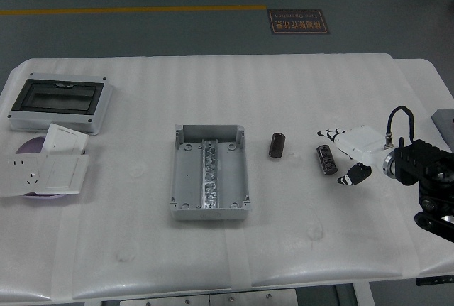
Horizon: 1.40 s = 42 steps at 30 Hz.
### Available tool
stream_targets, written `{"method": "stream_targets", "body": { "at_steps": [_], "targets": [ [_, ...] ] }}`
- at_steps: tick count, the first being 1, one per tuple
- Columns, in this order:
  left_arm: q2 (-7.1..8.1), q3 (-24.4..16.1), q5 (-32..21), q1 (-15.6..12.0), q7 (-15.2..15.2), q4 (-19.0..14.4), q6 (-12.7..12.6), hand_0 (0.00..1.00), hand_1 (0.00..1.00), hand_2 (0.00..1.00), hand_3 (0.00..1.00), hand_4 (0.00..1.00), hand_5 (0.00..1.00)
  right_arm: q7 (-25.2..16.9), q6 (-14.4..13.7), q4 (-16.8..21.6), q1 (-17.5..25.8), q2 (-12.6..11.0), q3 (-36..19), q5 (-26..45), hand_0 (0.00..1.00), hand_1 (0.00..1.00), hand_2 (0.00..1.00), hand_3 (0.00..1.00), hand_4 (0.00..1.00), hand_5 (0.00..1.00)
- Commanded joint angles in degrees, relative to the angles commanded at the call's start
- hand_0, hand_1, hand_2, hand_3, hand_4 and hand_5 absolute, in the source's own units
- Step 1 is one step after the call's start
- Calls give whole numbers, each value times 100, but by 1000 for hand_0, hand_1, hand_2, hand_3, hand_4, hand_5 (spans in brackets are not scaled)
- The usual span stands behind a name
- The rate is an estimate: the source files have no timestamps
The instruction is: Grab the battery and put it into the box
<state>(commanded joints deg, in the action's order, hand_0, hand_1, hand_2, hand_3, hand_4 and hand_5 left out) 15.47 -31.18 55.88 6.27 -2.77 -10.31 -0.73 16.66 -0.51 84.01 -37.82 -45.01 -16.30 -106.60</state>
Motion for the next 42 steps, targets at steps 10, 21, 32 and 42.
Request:
{"method": "stream_targets", "body": {
  "at_steps": [10,21,32,42],
  "targets": [
    [-6,48,-36,13,10,0,-7,630,647,605,633,684,98,-116,-91,-143,-115,137,55,82,239,398,865,943,706,63],
    [4,96,-90,17,26,0,-16,630,648,605,634,684,100,-238,-170,-275,-193,164,137,285,234,385,838,910,696,76],
    [29,59,-71,6,37,0,-3,630,646,605,634,683,99,-318,-177,-362,-237,176,247,463,224,374,780,840,672,96],
    [36,143,-148,3,77,0,-25,630,646,604,635,685,100,-373,-301,-293,-225,144,143,443,221,369,761,799,658,114]
  ]
}}
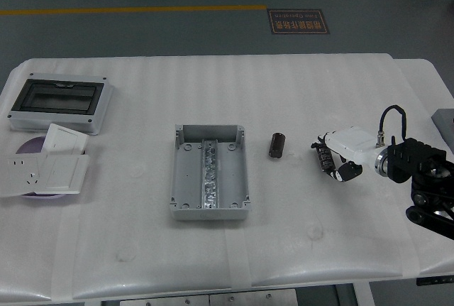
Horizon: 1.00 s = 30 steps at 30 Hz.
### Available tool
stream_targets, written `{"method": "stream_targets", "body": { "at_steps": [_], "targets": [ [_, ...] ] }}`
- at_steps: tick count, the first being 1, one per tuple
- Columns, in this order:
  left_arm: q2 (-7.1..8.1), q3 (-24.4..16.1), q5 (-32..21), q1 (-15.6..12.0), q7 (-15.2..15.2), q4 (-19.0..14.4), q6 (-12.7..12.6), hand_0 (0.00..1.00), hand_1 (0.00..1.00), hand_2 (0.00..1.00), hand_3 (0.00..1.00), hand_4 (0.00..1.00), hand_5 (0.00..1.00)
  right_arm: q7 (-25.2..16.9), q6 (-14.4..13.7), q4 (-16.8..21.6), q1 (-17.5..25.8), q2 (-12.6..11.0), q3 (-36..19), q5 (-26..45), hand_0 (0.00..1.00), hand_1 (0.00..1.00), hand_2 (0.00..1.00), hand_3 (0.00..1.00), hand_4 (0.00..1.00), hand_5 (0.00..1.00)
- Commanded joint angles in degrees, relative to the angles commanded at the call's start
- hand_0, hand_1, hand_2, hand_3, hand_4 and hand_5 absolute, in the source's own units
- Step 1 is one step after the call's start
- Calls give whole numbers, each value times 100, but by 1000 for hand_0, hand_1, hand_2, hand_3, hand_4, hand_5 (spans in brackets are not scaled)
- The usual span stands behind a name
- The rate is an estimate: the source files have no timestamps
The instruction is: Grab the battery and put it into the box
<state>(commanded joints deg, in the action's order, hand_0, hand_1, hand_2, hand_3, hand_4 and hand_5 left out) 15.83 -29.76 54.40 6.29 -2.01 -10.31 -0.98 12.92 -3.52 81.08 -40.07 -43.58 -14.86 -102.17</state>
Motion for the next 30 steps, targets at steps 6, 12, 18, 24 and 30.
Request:
{"method": "stream_targets", "body": {
  "at_steps": [6,12,18,24,30],
  "targets": [
    [-2,10,-23,-9,9,0,-10,630,646,604,634,684,100,-37,-94,-68,50,30,-81,24,216,366,745,770,641,110],
    [-5,-38,22,-29,-2,0,-8,630,647,605,634,684,101,-76,-261,79,246,67,-552,71,204,358,680,694,552,94],
    [-13,-135,126,-58,-30,0,6,630,645,609,634,684,100,-43,-408,674,648,387,-1434,225,207,350,639,674,366,33],
    [-15,-307,319,-73,-84,0,34,630,644,609,634,684,100,-85,-563,1264,964,1012,-2327,552,196,349,635,671,346,34],
    [9,-680,704,-90,-185,0,83,630,645,609,634,684,101,-264,-795,1436,1080,1636,-2681,947,193,350,637,672,356,41]
  ]
}}
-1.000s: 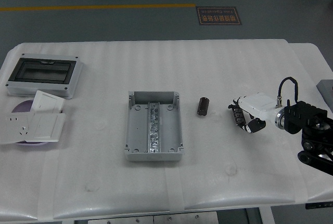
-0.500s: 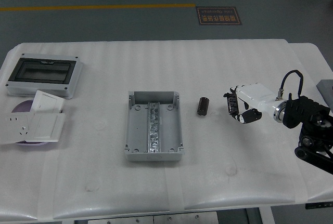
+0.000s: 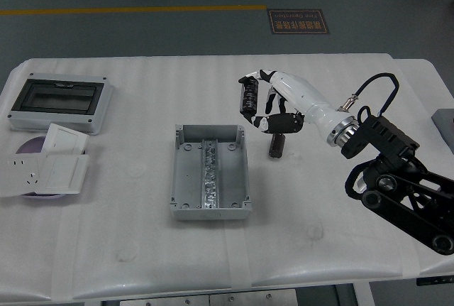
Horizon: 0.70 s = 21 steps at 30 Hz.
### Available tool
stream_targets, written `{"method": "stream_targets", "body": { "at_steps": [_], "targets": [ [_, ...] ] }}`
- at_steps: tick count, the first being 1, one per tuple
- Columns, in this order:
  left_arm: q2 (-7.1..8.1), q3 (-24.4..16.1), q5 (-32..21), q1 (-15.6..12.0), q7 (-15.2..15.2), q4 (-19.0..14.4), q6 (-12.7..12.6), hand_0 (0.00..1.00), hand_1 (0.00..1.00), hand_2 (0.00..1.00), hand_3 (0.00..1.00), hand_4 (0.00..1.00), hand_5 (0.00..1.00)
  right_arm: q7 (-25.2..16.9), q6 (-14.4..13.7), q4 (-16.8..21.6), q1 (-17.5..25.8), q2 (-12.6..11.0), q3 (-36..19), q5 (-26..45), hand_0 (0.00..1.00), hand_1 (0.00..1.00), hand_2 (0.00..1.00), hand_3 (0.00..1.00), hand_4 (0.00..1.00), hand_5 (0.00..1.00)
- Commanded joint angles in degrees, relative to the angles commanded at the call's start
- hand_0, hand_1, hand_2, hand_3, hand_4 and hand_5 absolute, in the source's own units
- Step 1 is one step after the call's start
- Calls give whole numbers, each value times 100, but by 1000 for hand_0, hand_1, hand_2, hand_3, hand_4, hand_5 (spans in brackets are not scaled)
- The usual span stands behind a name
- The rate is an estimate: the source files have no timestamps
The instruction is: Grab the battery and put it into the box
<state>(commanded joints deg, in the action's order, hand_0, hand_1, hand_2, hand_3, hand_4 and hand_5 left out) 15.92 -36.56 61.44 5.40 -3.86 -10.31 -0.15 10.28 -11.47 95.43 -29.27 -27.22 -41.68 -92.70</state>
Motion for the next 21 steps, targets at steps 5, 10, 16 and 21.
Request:
{"method": "stream_targets", "body": {
  "at_steps": [5,10,16,21],
  "targets": [
    [16,-162,160,-2,-45,0,23,630,645,609,634,684,101,-58,-118,-172,25,269,296,-4,228,389,647,670,395,64],
    [16,-181,167,5,-51,0,26,630,645,609,634,684,101,-34,-161,-383,22,377,588,-326,228,389,647,670,395,64],
    [7,-172,147,8,-51,0,26,630,645,609,634,685,102,19,-147,-616,-21,407,827,-736,399,547,695,682,494,121],
    [4,-165,134,9,-51,0,26,630,645,607,633,684,103,37,-124,-795,-48,394,941,-870,640,648,726,692,542,137]
  ]
}}
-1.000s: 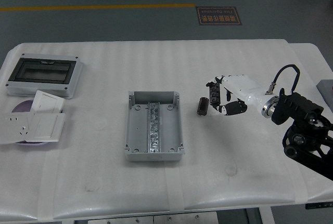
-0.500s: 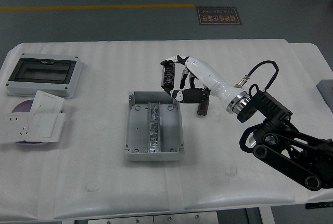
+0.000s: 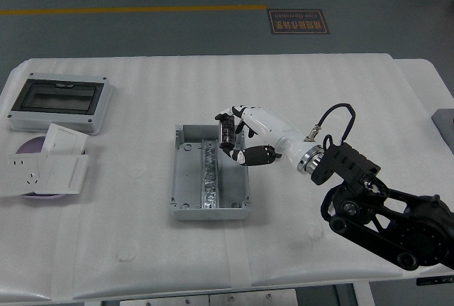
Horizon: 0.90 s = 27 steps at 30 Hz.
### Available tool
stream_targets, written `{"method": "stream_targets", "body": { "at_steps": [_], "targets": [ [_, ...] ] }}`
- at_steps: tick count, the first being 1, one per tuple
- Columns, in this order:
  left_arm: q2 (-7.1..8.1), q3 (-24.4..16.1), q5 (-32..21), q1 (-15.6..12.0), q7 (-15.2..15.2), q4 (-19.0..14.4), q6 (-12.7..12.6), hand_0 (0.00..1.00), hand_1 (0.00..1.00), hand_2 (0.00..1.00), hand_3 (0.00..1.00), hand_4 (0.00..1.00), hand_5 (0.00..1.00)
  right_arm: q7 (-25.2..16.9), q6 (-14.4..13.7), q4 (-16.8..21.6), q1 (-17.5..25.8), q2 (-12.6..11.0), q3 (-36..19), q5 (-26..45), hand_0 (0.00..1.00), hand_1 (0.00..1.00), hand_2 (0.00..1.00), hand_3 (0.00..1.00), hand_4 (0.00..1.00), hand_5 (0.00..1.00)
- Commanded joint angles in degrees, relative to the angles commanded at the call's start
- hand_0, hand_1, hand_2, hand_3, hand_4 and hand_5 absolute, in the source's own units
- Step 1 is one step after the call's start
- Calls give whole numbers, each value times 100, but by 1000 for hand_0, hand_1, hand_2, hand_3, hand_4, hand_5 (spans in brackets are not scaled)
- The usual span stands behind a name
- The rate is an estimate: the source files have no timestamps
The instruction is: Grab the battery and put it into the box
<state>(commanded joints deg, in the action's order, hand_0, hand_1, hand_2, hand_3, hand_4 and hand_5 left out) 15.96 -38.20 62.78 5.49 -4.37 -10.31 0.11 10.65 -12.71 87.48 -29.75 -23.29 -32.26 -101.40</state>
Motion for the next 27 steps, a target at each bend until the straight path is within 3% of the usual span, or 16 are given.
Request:
{"method": "stream_targets", "body": {
  "at_steps": [1,2,14,27],
  "targets": [
    [0,-1,0,0,0,0,0,630,645,607,633,684,103,-2,-1,-41,-2,1,21,-10,640,648,726,692,542,137],
    [0,-3,1,1,-1,0,0,630,645,606,633,684,103,-6,1,-76,-2,2,39,-15,704,661,727,692,547,139],
    [13,7,-15,9,-3,0,5,628,643,605,633,684,101,-62,2,-412,73,21,180,9,719,664,729,685,552,150],
    [25,-42,38,30,-23,0,12,627,643,603,631,679,99,-170,35,-422,59,2,141,62,721,664,729,682,591,166]
  ]
}}
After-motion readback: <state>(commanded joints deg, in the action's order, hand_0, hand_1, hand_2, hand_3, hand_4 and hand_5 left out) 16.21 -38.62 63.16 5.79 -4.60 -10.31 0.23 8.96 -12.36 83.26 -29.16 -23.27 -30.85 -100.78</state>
